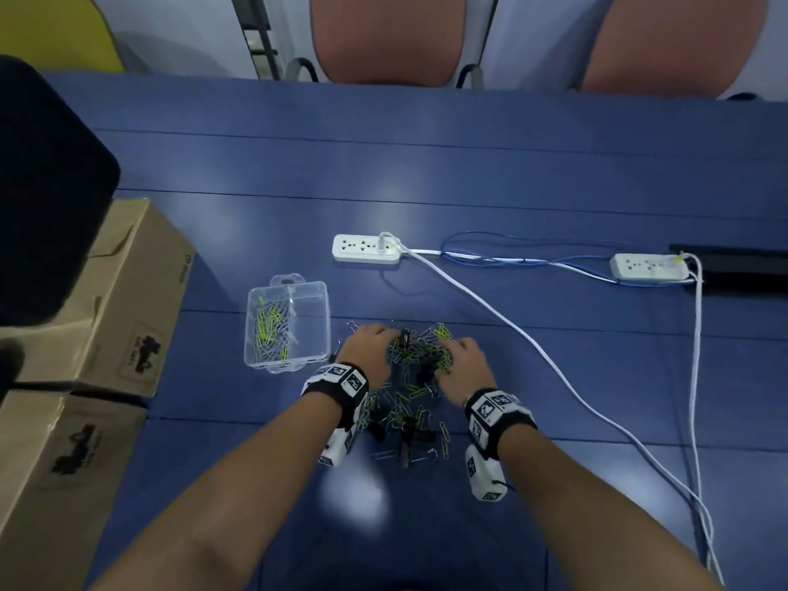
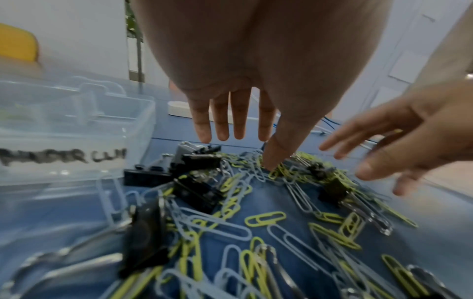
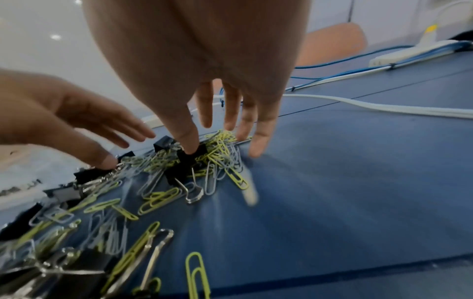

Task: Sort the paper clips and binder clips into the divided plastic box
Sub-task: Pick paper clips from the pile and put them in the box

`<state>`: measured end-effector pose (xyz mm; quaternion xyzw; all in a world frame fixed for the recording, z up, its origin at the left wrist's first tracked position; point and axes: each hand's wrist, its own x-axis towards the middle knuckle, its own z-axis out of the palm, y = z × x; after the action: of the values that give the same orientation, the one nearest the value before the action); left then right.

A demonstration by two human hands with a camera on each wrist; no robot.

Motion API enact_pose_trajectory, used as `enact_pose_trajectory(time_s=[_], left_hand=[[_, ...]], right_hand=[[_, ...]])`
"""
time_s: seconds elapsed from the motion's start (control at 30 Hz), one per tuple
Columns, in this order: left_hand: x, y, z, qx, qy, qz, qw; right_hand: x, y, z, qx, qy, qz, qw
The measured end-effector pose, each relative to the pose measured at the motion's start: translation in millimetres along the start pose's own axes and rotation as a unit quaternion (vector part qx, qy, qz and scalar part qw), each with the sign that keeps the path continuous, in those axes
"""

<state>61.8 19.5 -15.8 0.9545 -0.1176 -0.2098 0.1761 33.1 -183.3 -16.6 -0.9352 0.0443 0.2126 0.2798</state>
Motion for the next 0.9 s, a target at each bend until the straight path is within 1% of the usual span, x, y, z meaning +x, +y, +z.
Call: enact_pose_trajectory(time_s=[0.1,0.17,0.27,0.33,0.43,0.5,0.63,0.83,0.9], left_hand=[[7,11,9,0.008,0.016,0.033,0.999],[14,17,12,0.016,0.03,0.053,0.998],[23,26,13,0.051,0.02,0.092,0.994],[27,31,14,0.09,0.017,0.103,0.99],[30,35,17,0.117,0.037,0.094,0.988],[30,34,16,0.108,0.051,0.085,0.989],[21,26,11,0.088,0.083,0.088,0.989],[2,4,1,0.051,0.028,0.071,0.996],[1,2,-4,0.041,0.033,0.061,0.997]], right_hand=[[6,1,4,-0.038,0.041,-0.032,0.998],[13,1,1,-0.057,0.055,-0.05,0.996],[25,2,-4,-0.079,0.029,-0.07,0.994],[29,4,-6,-0.086,0.005,-0.07,0.994],[28,8,-4,-0.089,-0.005,-0.06,0.994],[26,12,-2,-0.087,-0.003,-0.052,0.995],[22,17,0,-0.071,0.012,-0.044,0.996],[18,24,0,-0.05,0.029,-0.04,0.998],[17,24,-1,-0.056,0.028,-0.039,0.997]])
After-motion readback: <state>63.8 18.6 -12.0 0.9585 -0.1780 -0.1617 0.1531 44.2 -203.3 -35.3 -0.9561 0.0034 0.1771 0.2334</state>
